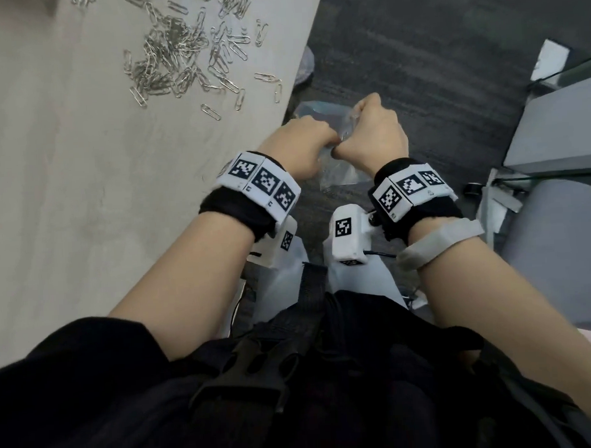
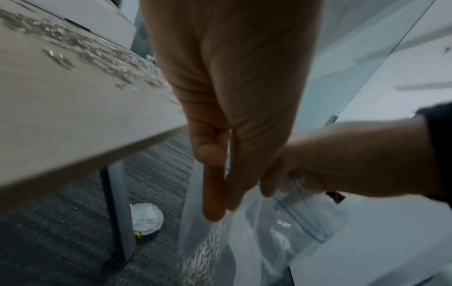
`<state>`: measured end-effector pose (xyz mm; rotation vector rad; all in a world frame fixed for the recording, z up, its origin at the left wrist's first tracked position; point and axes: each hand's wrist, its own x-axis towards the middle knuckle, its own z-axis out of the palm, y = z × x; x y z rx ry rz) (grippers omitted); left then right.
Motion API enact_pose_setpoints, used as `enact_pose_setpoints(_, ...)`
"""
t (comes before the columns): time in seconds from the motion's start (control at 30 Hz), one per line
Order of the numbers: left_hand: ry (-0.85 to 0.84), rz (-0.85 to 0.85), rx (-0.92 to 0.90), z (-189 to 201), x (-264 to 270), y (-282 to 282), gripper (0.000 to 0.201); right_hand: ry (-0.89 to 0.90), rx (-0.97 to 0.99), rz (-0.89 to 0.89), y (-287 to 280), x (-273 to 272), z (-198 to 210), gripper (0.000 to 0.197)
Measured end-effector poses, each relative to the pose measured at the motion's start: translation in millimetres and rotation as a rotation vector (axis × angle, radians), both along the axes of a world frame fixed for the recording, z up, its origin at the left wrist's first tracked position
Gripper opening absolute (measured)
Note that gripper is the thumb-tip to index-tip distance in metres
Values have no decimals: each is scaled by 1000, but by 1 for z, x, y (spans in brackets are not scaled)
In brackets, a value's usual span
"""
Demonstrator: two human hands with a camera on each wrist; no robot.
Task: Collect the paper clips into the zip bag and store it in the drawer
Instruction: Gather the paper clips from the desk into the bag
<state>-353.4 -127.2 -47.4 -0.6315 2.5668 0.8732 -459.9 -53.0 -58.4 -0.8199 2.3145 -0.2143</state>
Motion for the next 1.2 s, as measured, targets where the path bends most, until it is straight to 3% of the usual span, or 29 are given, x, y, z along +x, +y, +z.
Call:
enact_pose_setpoints(0.17,76,129,33,-7,-9,6,21,-43,-139,-22,16,-13,4,63)
enact_pose_setpoints(0.33,176,258,102,-6,-9,5,17,-125,-370,-104,41,-26,-12,113)
enact_pose_setpoints(0.43,233,296,127,-3,-11,5,17,-265,-378,-257,59,-25,-29,133)
enact_pose_setpoints(0.57,251,277,163,0,-8,5,16,-500,-297,-354,64,-12,-53,132)
enact_pose_setpoints(0.9,102,205,249,11,9,-1,13,-708,-498,-178,33,-10,-59,146)
enact_pose_setpoints(1.07,20,256,303,20,8,0,25,-613,-468,-139,28,-4,-61,119)
enact_pose_setpoints(1.13,1,313,316,18,6,-1,20,-587,-403,-161,22,1,-63,113)
enact_pose_setpoints(1.2,4,407,329,17,3,-2,29,-559,-381,-133,19,7,-61,101)
